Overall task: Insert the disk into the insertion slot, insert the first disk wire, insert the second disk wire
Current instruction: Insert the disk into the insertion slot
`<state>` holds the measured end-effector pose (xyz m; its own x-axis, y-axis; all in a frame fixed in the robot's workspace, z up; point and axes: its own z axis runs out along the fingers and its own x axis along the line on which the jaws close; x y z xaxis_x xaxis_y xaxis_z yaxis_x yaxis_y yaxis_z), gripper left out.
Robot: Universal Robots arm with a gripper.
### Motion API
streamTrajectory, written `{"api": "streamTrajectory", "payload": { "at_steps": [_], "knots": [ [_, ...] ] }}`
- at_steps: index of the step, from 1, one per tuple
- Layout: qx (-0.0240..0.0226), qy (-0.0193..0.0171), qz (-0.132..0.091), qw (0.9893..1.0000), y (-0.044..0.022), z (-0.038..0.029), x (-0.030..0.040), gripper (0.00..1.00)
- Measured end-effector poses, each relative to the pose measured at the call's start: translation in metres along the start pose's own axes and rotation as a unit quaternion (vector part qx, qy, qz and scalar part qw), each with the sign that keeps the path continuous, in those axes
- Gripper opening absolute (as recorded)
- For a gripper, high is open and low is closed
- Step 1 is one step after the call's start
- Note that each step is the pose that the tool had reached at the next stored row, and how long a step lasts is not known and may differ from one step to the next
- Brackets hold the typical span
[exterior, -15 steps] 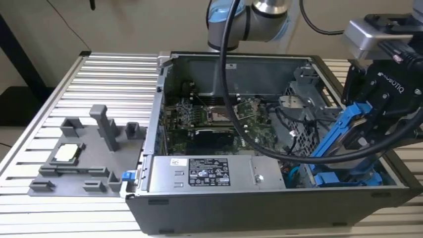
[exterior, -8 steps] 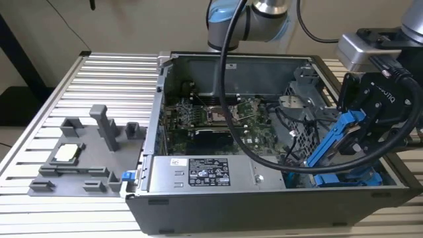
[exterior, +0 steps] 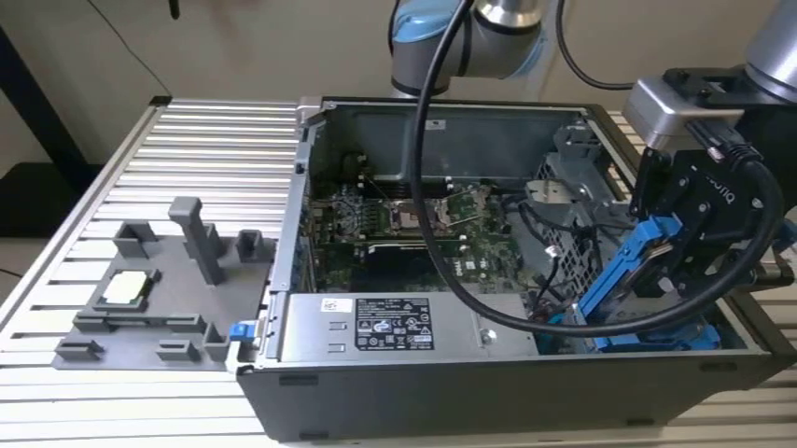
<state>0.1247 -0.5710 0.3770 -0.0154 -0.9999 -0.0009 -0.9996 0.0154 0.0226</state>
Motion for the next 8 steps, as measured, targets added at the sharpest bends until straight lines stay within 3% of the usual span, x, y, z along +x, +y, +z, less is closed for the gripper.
{"api": "streamTrajectory", "payload": {
  "at_steps": [4, 7, 8],
  "knots": [
    [0.0000, -0.0001, 0.000, 1.0000, 0.0000, 0.0002, 0.0000, 0.34],
    [0.0000, 0.0000, 0.000, 1.0000, 0.0000, 0.0002, 0.0000, 0.47],
    [0.0000, -0.0001, 0.000, 1.0000, 0.0000, -0.0003, 0.0000, 0.47]
  ]
}}
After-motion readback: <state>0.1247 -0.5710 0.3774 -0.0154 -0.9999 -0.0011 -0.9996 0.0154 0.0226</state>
